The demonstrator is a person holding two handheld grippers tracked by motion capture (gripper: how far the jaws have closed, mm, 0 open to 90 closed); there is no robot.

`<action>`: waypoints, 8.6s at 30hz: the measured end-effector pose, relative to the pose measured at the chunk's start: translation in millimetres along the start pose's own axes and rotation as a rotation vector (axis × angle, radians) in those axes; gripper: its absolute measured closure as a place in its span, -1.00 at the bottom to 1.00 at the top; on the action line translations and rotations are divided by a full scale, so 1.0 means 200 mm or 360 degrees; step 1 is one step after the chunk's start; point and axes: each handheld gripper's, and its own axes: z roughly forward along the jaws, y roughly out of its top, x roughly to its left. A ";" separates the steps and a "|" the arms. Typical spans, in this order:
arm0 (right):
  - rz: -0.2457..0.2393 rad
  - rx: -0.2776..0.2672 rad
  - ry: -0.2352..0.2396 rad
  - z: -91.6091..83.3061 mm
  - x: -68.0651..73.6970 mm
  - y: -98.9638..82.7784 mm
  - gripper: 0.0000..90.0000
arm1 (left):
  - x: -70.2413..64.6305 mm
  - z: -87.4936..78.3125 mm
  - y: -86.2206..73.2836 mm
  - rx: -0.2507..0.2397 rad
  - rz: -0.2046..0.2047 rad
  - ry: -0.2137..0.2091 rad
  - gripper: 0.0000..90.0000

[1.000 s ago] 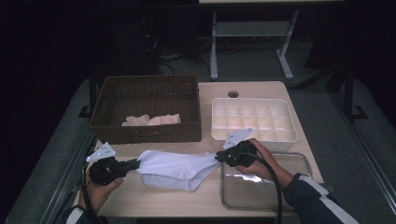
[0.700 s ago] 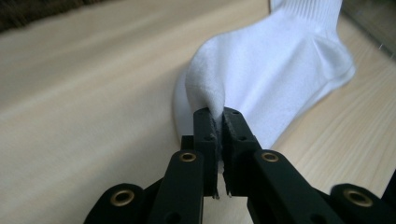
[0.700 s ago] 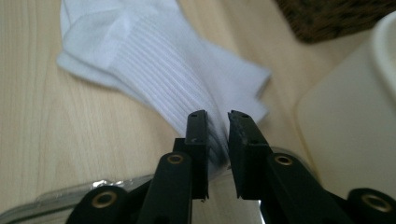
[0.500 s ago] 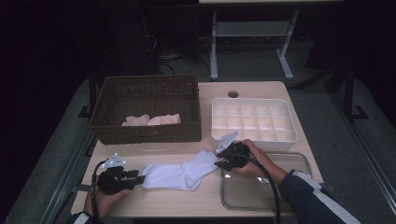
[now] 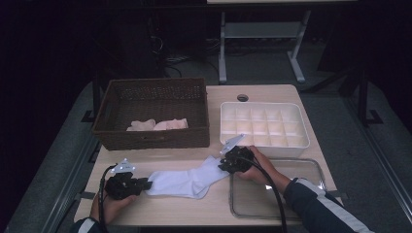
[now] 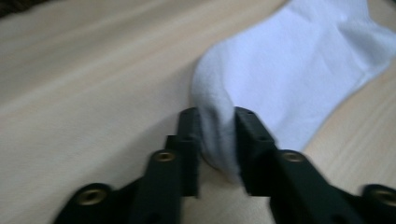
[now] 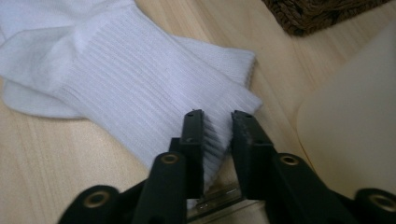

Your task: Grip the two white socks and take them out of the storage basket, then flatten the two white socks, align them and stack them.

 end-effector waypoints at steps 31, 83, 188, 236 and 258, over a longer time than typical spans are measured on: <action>-0.0222 -0.0199 0.0022 -0.07 0.16 0.15 0.66 | -0.04 -0.02 0.00 -0.0070 -0.0027 0.0048 0.04; -0.0353 -0.0305 0.0193 -0.01 0.32 0.13 0.82 | 0.01 0.09 0.09 -0.0119 0.0040 0.0051 -0.40; -0.0133 -0.0084 -0.0025 -0.10 0.00 0.02 0.45 | -0.38 0.24 0.52 -0.0464 0.0067 -0.0379 0.79; -0.0205 -0.0259 0.0010 -0.13 0.11 0.13 0.73 | -0.45 0.46 0.36 -0.0031 0.0511 -0.0270 0.51; -0.0115 -0.0002 -0.0190 -0.03 0.04 0.09 0.83 | -0.40 0.37 0.31 -0.0009 0.0530 -0.0288 0.41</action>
